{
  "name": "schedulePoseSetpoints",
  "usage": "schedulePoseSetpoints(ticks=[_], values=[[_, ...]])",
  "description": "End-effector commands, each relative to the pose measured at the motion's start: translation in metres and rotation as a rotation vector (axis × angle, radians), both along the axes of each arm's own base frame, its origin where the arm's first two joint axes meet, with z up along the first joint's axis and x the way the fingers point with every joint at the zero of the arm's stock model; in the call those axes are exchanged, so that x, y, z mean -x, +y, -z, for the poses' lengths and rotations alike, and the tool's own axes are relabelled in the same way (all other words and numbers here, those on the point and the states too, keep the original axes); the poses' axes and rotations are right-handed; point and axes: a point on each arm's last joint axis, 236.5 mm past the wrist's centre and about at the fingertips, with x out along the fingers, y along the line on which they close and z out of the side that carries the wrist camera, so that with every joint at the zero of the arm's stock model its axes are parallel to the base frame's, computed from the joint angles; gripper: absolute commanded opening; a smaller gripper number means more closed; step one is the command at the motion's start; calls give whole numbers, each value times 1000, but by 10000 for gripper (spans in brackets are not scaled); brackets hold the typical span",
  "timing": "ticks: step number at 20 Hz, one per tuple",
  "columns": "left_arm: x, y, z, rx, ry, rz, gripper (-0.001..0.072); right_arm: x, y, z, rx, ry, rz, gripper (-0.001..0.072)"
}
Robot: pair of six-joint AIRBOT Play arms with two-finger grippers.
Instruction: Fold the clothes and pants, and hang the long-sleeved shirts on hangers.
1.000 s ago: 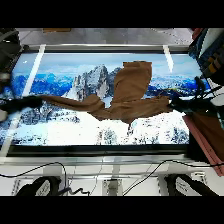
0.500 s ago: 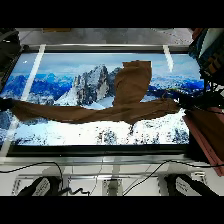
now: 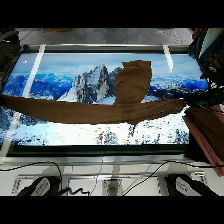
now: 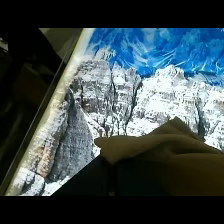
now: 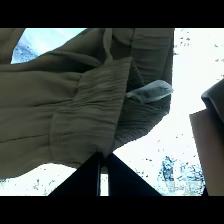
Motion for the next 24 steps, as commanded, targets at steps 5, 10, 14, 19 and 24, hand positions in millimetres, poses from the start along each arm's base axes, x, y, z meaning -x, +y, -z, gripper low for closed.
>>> schedulePoseSetpoints(ticks=[5,10,14,19,24], values=[[79,-4,143,206,628,-75,12,54,11,26,-35,246,-46,32],[145,9,183,195,1018,-132,12,125,22,63,-84,547,-76,32],[148,40,164,25,1089,-89,13,160,27,72,-108,691,-90,32],[118,56,149,-48,982,-75,13,171,28,70,-111,738,-95,31],[133,50,152,-8,1034,-96,13,179,30,67,-121,772,-101,31]])
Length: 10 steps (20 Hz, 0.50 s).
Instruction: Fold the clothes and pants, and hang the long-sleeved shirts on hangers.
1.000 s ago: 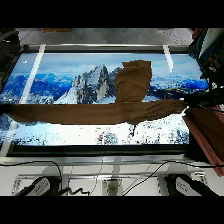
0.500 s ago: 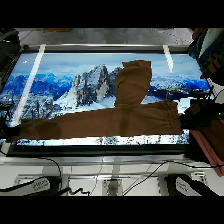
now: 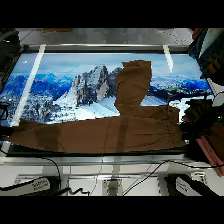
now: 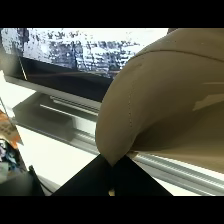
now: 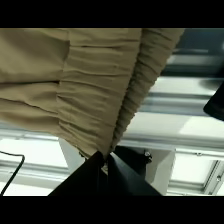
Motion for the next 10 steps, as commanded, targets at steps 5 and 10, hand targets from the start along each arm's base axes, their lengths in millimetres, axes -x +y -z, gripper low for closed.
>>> schedulePoseSetpoints(ticks=[5,10], values=[[34,-10,4,47,152,-64,14,11,2,-3,-12,48,-6,32],[56,-17,9,84,249,-117,14,10,2,-3,-17,43,-23,32]])
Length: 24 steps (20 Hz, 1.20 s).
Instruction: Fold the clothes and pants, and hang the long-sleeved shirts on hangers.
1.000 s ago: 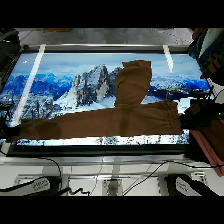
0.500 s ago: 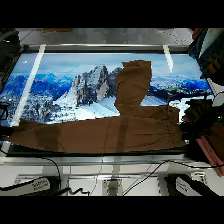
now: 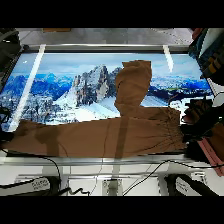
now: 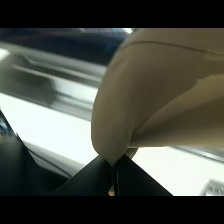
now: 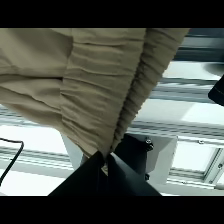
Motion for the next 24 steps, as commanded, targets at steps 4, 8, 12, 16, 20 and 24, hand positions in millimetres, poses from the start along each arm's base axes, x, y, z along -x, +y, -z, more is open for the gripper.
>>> schedulePoseSetpoints(ticks=[4,8,12,16,20,24], values=[[22,1,1,20,61,-58,709,-10,-2,4,8,-46,-6,426],[28,7,0,12,64,-76,704,-15,-3,5,15,-67,-4,509],[12,13,1,-23,-10,-75,698,-66,-18,15,83,-284,19,510],[-21,19,-13,-112,-169,-150,697,-162,-54,-6,226,-684,168,508],[-71,11,-31,-107,-321,-110,697,-183,-101,-5,267,-708,335,505],[-115,-13,-32,-55,-437,-42,698,-145,-101,35,-67,-519,413,486]])
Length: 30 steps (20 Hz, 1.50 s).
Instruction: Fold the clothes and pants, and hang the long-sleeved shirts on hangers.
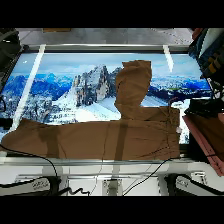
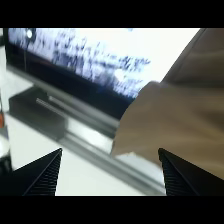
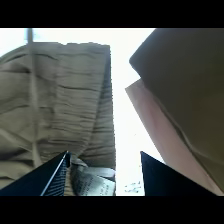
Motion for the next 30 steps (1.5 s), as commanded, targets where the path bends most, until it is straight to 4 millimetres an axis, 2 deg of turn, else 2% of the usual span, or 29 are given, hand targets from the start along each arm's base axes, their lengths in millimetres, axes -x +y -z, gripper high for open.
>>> schedulePoseSetpoints(ticks=[1,2,3,4,7,9,13,14,16,18,20,21,22,24,25,28,30], values=[[-41,-19,-4,15,-110,71,697,20,18,21,-359,29,-29,490],[-50,-26,-4,12,-123,99,699,25,24,28,-430,36,-30,539],[-58,-33,-5,10,-133,128,700,26,26,39,-457,51,-13,667],[-69,-43,-6,9,-144,164,701,27,28,51,-463,65,-4,701],[-101,-81,-6,26,-195,272,702,20,35,86,-451,87,10,701],[-125,-118,-3,100,-272,322,702,10,36,101,-426,81,15,701],[-161,-192,-3,303,-445,342,702,-11,28,114,-372,26,42,676],[-168,-207,-4,347,-478,341,701,-14,29,116,-386,19,53,641],[-175,-230,-6,402,-513,351,702,-17,43,121,-455,14,34,632],[-179,-250,-7,439,-525,373,701,-22,67,118,-576,-18,-24,580],[-182,-274,-9,499,-546,374,701,-28,77,115,-626,-57,-57,540],[-183,-288,-9,543,-558,368,701,-29,76,115,-614,-69,-76,448],[-183,-302,-10,590,-566,358,701,-30,75,115,-604,-78,-94,313],[-183,-341,-6,715,-571,330,701,-31,74,116,-590,-90,-112,93],[-182,-364,-3,779,-561,340,701,-31,73,116,-588,-90,-112,30],[-182,-431,13,912,-530,381,699,-31,73,116,-588,-89,-113,32],[-196,-468,20,962,-576,382,702,-31,74,116,-588,-88,-114,32]])
